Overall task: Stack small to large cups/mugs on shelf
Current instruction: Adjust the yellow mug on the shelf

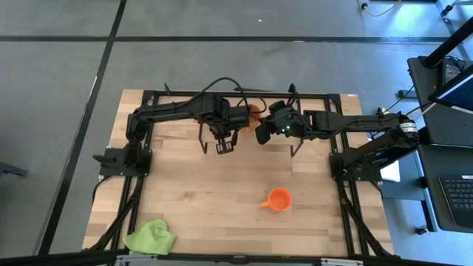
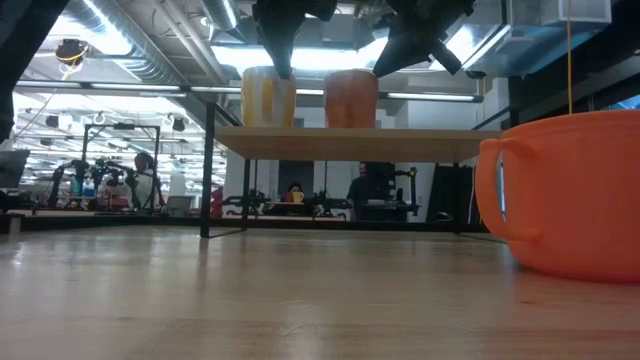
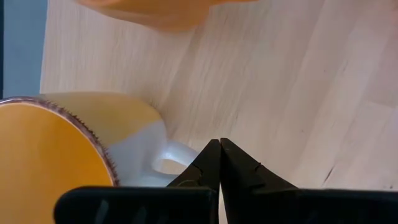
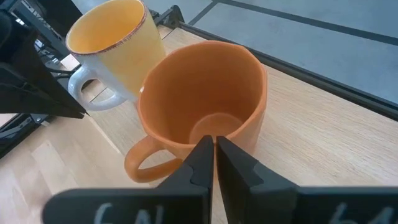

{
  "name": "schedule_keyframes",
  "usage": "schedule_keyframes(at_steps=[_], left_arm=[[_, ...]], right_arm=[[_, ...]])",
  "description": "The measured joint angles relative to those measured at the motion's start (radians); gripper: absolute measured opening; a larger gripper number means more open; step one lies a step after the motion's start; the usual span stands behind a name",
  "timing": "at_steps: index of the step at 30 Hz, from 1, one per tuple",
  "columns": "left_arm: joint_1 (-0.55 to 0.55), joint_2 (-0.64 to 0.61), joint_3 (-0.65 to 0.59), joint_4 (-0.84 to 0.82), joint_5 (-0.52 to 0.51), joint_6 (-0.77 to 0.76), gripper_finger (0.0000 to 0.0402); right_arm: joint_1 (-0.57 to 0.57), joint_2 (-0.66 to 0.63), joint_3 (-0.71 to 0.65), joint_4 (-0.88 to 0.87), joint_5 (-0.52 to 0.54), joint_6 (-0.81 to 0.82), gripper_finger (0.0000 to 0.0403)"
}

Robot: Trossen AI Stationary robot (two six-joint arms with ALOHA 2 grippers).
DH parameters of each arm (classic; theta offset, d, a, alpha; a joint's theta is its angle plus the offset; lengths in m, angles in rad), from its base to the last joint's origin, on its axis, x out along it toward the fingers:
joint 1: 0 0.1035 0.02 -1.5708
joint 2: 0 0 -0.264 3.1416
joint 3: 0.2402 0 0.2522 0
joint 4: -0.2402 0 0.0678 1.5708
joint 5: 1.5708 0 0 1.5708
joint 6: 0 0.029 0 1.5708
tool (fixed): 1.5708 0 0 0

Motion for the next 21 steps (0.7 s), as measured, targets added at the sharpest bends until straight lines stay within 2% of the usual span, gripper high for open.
schedule_keyframes(at_steps=[14, 21], left_arm=[[-0.003, -0.009, 0.0, 0.0, 0.001, 0.004, 0.0], [-0.008, -0.076, 0.005, 0.002, 0.024, -0.001, 0.0]], right_arm=[[0.0, 0.0, 0.0, 0.0, -0.01, 0.0, 0.0021], [0.0, 0.0, 0.0, 0.0, -0.011, -0.002, 0.0021]])
